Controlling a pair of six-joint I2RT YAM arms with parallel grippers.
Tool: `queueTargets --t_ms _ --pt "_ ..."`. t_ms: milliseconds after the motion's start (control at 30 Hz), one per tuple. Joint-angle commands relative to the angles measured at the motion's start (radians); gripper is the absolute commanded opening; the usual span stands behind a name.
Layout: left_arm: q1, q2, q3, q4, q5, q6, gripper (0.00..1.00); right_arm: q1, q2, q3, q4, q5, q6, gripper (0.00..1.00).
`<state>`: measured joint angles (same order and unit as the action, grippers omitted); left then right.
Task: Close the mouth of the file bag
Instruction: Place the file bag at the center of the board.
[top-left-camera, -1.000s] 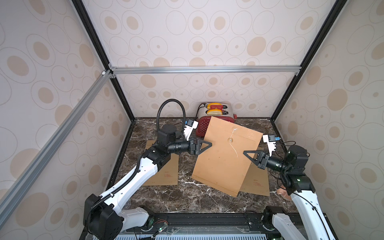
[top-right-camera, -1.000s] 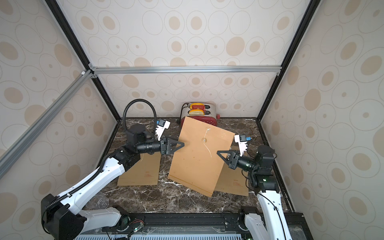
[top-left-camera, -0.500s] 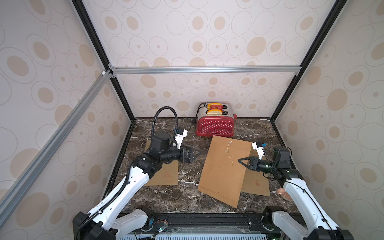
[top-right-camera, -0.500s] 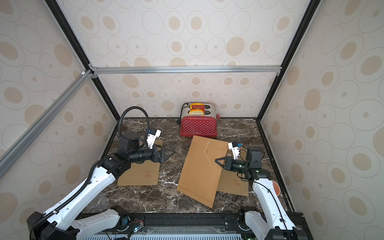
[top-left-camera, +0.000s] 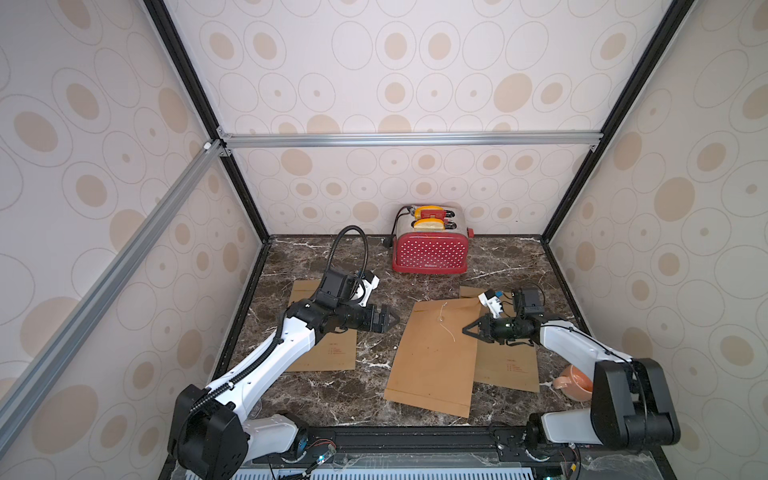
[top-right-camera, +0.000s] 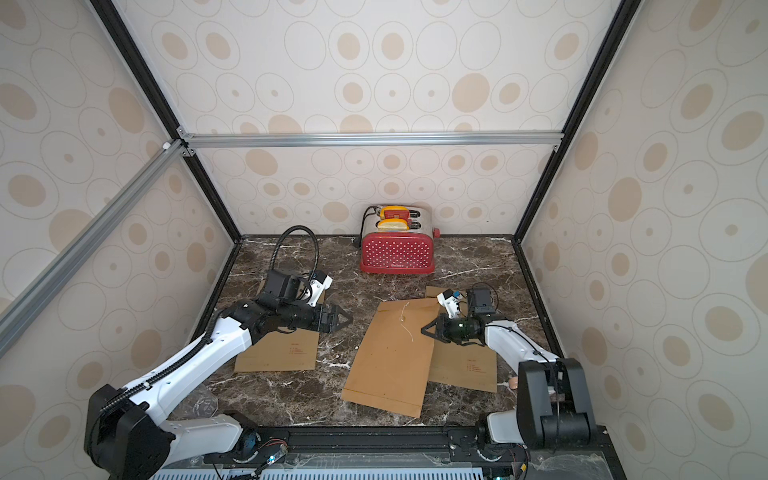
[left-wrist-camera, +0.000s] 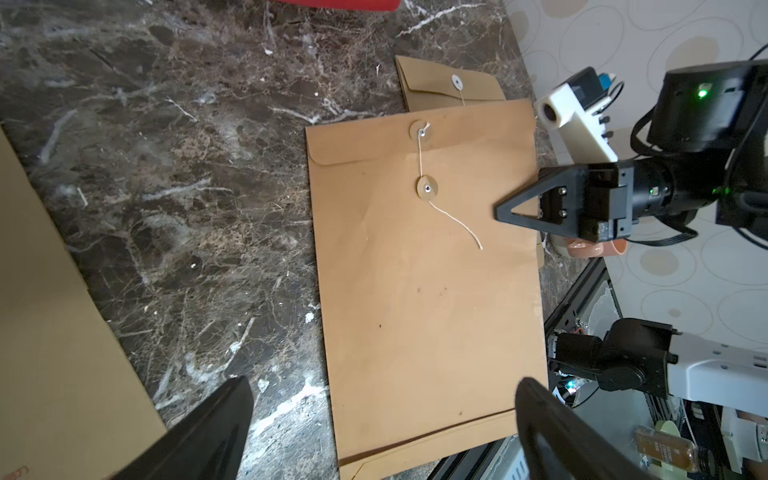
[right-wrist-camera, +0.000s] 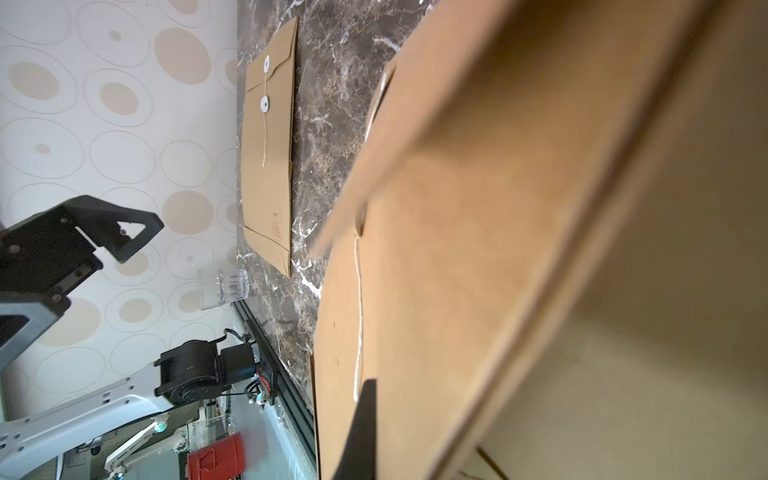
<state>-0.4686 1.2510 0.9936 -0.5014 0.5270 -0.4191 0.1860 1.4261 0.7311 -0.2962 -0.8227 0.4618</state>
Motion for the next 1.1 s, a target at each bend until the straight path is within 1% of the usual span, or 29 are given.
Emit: queueTargets --t_ms 0,67,167,233,367,500,633,700,767,867,1067 --pt "0.013 -0.024 0.02 -0.003 0.018 0.01 0.99 0.037 0.072 0.066 0.011 0.093 -0.038 0.0" --pt "0.013 -0.016 0.026 -0.013 0.018 0.015 0.99 0.055 0.125 0.102 0.015 0.131 -0.039 0.0" --pt "0.015 0.008 0.031 -0.015 0.046 0.012 0.99 0.064 0.22 0.162 0.026 0.14 -0.032 0.0" --pt "0.016 0.016 0.028 -0.009 0.057 0.009 0.99 0.103 0.273 0.207 0.027 0.153 -0.04 0.0" --pt "0.025 0.011 0.024 -0.014 0.034 0.005 0.99 0.124 0.348 0.274 0.028 0.184 -0.036 0.0" --pt "0.038 0.029 0.025 -0.022 0.028 -0.01 0.99 0.128 0.403 0.299 0.092 0.164 0.001 0.01" --pt "0.053 0.051 0.022 -0.018 0.024 -0.032 0.99 0.142 0.439 0.324 0.136 0.17 0.031 0.02" --pt "0.061 0.056 0.022 -0.014 0.039 -0.036 0.99 0.15 0.453 0.331 0.165 0.169 0.055 0.02" --pt "0.063 0.054 0.019 -0.005 0.047 -0.04 0.99 0.165 0.474 0.361 0.15 0.174 0.046 0.03" --pt "0.065 0.053 0.02 -0.006 0.05 -0.035 0.99 0.19 0.504 0.427 0.073 0.213 -0.013 0.06" --pt "0.083 0.048 0.017 0.006 0.063 -0.041 0.99 0.197 0.538 0.447 0.101 0.199 0.01 0.1"
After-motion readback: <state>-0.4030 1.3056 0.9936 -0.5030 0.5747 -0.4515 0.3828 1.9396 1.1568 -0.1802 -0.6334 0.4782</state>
